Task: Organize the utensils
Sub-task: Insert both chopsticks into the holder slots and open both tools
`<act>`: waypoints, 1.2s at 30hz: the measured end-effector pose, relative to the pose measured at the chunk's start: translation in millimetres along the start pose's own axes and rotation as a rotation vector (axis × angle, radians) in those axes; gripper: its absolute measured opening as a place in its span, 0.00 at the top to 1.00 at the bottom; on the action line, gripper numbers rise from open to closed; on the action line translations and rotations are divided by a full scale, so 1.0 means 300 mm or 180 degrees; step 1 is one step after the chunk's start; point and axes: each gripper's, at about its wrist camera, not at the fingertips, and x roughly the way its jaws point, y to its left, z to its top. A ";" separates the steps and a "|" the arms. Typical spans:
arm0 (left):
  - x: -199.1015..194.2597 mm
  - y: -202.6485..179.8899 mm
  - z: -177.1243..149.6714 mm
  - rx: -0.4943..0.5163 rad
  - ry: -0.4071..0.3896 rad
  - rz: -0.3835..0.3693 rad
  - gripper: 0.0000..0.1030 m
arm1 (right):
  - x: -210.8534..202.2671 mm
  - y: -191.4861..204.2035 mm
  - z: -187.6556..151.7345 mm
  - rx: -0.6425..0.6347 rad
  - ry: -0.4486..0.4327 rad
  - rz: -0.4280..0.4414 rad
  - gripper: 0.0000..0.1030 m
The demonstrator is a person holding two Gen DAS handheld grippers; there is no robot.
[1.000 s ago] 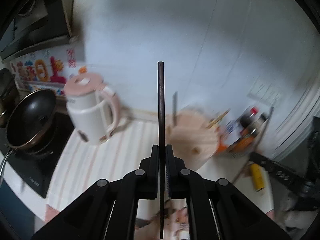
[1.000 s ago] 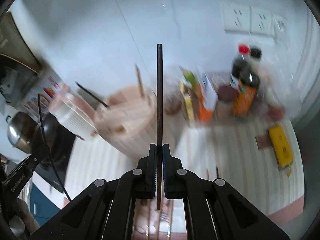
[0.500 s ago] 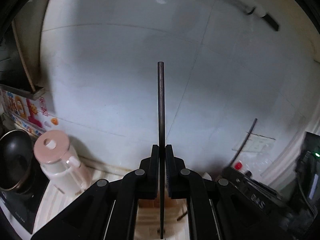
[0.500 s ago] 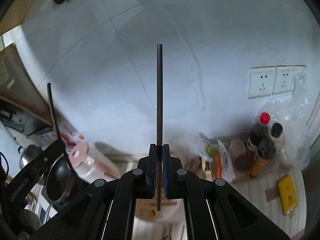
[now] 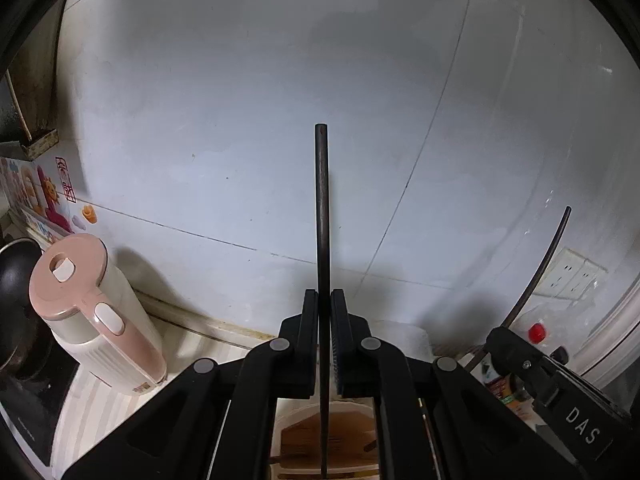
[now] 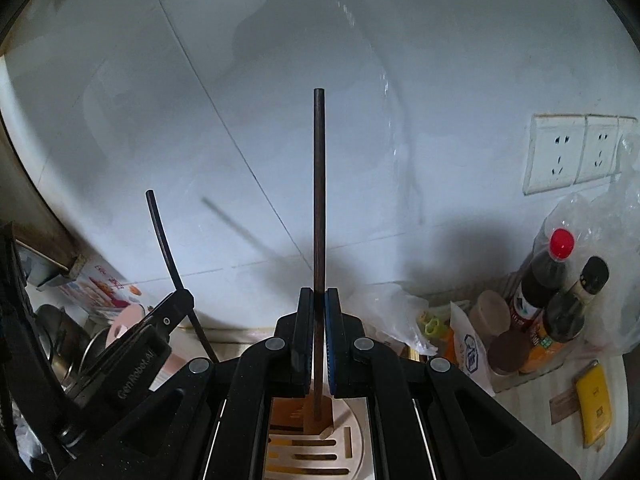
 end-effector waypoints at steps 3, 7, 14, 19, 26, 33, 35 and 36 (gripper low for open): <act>-0.002 -0.001 -0.002 0.0008 0.0003 0.0008 0.97 | 0.020 -0.009 -0.018 -0.0002 0.0054 -0.0009 0.95; 0.008 0.017 0.004 -0.0008 0.0018 0.0016 0.97 | 0.035 -0.012 -0.037 0.0012 0.0123 -0.0025 0.95; 0.030 0.017 0.012 -0.0005 0.0047 0.0016 0.97 | 0.047 -0.014 -0.055 -0.0001 0.0141 -0.0054 0.95; 0.056 0.007 0.009 -0.0013 0.0096 0.0026 0.97 | 0.058 -0.022 -0.064 -0.0005 0.0170 -0.0067 0.95; 0.069 -0.010 0.041 -0.0015 0.0042 0.0015 0.97 | 0.050 -0.029 -0.061 0.0013 0.0134 -0.0050 0.95; 0.064 -0.019 -0.012 0.0128 0.0126 0.0035 0.97 | 0.050 -0.030 -0.067 -0.0011 0.0158 -0.0046 0.95; 0.052 -0.010 -0.034 0.0167 0.0157 0.0048 0.97 | 0.049 -0.031 -0.074 -0.0026 0.0179 -0.0042 0.95; 0.041 -0.002 -0.050 0.0189 0.0174 0.0051 0.97 | 0.048 -0.032 -0.079 -0.0036 0.0196 -0.0029 0.95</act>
